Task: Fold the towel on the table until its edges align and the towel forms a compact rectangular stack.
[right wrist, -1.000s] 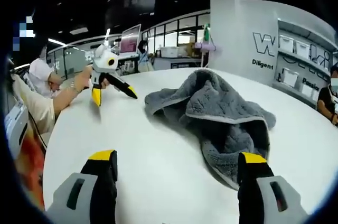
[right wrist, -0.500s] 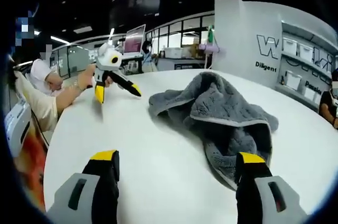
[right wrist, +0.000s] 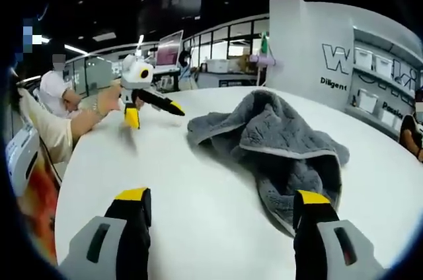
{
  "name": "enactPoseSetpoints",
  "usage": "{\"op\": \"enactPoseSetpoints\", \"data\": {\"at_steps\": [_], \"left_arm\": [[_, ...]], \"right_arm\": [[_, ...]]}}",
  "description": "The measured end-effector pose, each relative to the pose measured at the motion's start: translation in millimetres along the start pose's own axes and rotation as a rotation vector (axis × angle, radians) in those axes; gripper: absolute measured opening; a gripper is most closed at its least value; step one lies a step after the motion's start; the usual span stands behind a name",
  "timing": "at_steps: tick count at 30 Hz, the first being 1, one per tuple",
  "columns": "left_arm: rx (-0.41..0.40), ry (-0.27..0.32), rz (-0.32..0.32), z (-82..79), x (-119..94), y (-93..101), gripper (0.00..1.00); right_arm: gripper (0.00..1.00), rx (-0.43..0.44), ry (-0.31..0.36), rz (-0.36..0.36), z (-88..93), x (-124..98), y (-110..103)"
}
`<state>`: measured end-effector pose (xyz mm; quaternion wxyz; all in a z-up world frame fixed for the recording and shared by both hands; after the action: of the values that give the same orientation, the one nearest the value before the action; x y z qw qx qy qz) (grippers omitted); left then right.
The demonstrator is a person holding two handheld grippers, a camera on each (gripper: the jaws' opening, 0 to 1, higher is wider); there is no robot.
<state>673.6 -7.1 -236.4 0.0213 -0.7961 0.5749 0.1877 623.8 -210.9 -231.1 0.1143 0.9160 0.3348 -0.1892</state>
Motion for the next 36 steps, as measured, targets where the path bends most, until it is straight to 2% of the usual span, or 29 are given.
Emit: {"op": "enactPoseSetpoints", "data": {"at_steps": [5,9,11,15,18,20,26,34,36], "left_arm": [[0.044,0.057,0.000,-8.4,9,1.1,0.71],[0.050,0.105,-0.044,-15.7,8,-8.4,0.60],[0.067,0.111,-0.068,-15.6,9,-12.6,0.53],[0.070,0.132,-0.071,-15.4,13,-14.4,0.41],[0.078,0.149,-0.083,-15.6,16,-15.9,0.33],[0.087,0.159,-0.103,-16.2,16,-19.6,0.32],[0.123,0.154,-0.173,-12.4,18,-30.7,0.27],[0.211,0.105,-0.194,-7.0,26,-28.0,0.21],[0.249,0.081,-0.215,-4.5,28,-29.9,0.16]], "right_arm": [[0.90,-0.006,-0.002,-0.005,-0.3,0,-1],[0.90,-0.005,0.001,-0.005,-1.0,-1,-2],[0.90,-0.005,0.001,-0.005,-0.9,0,-2],[0.90,-0.006,0.000,-0.008,-0.8,0,-3],[0.90,-0.008,0.003,-0.010,-1.8,-1,-3],[0.90,-0.008,0.004,-0.011,-2.0,-1,-4],[0.90,-0.011,0.006,-0.014,-2.7,-1,-5],[0.90,-0.013,0.011,-0.014,-4.4,-2,-5],[0.90,-0.011,0.009,-0.012,-3.9,-1,-4]]}}
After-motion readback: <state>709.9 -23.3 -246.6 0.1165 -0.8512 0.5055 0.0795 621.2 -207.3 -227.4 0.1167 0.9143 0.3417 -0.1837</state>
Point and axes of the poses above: the point that each gripper's makers call its tool centre point, and the gripper's own axes: x roughly forward along the fingers, y roughly to its right, z roughly out of its underside, the point moved 1 cm from there along -x, roughly backward along the fingers, and after that the axes turned 6 degrees about z, right-handed, at the moved point
